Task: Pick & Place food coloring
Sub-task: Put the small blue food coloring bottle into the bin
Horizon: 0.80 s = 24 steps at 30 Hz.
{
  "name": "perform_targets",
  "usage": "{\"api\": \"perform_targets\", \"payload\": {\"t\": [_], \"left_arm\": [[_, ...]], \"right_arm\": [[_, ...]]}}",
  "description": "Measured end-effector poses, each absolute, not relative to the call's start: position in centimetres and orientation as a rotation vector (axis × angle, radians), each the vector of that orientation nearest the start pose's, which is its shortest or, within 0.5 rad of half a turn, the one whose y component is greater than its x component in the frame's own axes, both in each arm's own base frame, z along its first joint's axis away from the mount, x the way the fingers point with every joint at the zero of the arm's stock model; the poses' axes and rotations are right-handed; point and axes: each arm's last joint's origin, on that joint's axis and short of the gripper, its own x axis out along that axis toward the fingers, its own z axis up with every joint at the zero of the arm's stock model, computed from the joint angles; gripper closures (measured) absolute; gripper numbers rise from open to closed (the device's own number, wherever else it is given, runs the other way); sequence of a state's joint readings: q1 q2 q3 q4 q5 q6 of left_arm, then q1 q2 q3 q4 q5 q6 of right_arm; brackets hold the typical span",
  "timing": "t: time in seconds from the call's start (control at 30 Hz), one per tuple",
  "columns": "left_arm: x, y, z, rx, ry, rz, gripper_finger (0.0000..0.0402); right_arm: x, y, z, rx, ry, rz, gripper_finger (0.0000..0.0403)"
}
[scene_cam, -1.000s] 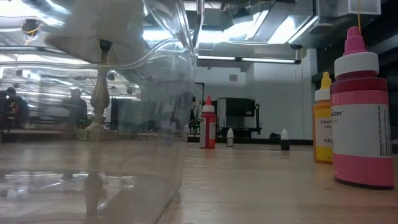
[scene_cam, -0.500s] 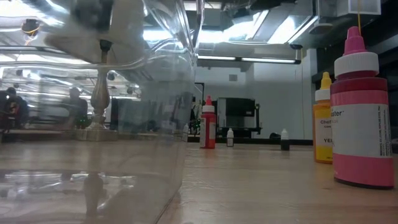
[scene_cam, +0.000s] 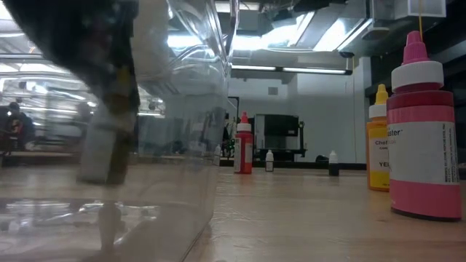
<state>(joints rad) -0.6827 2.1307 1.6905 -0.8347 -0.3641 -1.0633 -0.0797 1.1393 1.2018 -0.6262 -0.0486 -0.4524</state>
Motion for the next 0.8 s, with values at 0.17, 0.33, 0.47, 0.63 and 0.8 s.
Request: {"api": "perform_targets", "payload": {"t": [0.17, 0.33, 0.47, 0.63, 0.8], "left_arm": [[34.6, -26.8, 17.4, -0.292, 1.100, 0.331, 0.0342], [34.6, -26.8, 17.2, -0.286, 1.098, 0.338, 0.0341], [34.6, -26.8, 17.2, -0.305, 1.102, 0.346, 0.0335], [34.6, -26.9, 17.1, -0.337, 1.115, 0.353, 0.0312], [34.7, -27.0, 17.5, -0.343, 1.117, 0.350, 0.0282]], "right_arm": [[23.1, -1.7, 36.7, -0.419, 0.559, 0.101, 0.0179], [23.1, -1.7, 36.7, -0.445, 0.559, 0.109, 0.0179], [23.1, -1.7, 36.7, -0.453, 0.560, 0.111, 0.0179], [23.1, -1.7, 36.7, -0.456, 0.560, 0.112, 0.0179], [23.1, -1.7, 36.7, -0.457, 0.560, 0.112, 0.0179]]}}
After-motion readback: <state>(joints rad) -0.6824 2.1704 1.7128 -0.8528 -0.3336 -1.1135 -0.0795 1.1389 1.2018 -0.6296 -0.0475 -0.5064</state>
